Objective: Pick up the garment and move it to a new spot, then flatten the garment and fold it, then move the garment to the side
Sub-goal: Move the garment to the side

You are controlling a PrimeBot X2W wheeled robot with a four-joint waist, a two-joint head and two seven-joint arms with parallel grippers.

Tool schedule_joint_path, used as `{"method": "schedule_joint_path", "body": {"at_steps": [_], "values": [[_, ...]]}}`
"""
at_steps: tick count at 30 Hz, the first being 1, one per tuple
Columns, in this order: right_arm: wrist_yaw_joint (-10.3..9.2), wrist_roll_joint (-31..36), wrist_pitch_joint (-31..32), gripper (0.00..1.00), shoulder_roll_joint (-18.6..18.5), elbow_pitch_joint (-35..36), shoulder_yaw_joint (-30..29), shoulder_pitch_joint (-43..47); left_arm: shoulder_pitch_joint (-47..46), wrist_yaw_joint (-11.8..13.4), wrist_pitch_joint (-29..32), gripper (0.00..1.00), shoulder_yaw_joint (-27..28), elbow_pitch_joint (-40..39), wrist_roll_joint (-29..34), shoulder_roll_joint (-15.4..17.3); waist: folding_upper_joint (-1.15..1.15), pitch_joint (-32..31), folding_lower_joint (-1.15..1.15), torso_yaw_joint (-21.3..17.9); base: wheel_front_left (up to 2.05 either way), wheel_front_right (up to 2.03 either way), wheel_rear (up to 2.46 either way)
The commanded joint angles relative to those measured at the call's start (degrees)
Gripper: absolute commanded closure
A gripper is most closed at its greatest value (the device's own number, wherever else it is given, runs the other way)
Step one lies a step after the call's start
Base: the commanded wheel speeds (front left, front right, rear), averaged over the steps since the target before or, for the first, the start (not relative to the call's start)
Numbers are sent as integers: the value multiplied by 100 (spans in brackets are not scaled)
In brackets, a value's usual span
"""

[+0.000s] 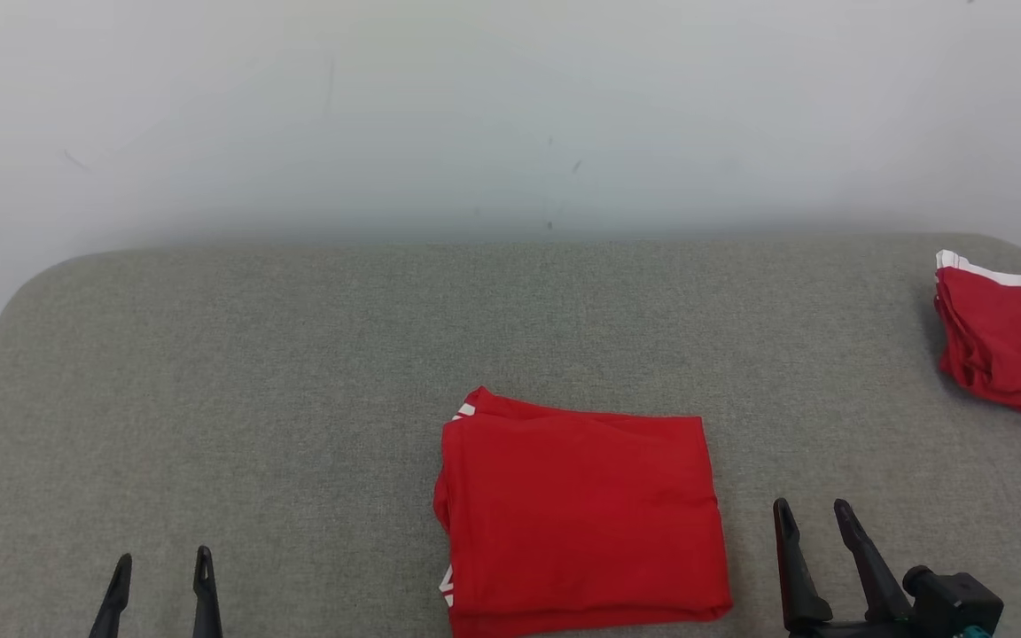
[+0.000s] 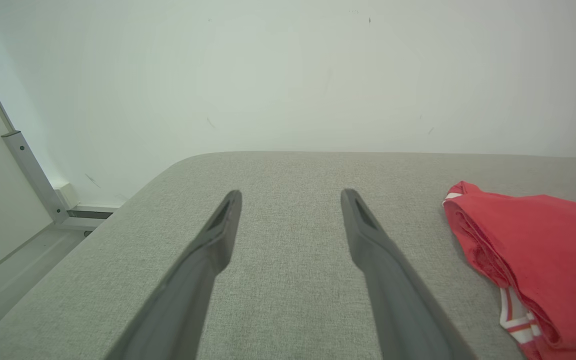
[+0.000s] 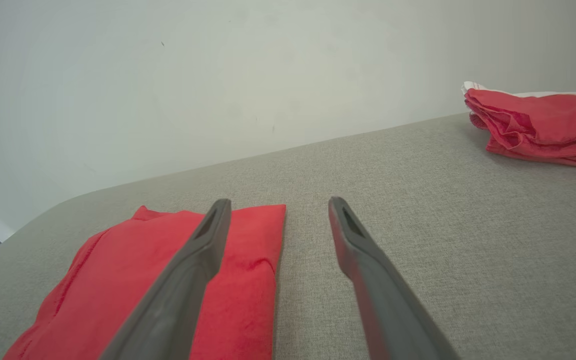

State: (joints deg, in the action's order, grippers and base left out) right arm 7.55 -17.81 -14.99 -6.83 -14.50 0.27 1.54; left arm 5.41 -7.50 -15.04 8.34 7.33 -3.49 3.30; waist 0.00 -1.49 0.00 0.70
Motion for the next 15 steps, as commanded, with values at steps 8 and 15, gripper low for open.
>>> {"method": "schedule_joint_path", "body": {"at_steps": [8, 15], "values": [[-16, 38, -23, 0, 15, -50, 11, -36, 26, 15, -18, 0, -30, -3, 37, 43, 0, 21, 0, 20, 0, 0, 0], [-16, 45, -23, 0, -24, -108, 6, -103, 28, 12, -18, 0, -52, 8, -9, 66, 0, 32, 0, 38, 0, 0, 0]]}}
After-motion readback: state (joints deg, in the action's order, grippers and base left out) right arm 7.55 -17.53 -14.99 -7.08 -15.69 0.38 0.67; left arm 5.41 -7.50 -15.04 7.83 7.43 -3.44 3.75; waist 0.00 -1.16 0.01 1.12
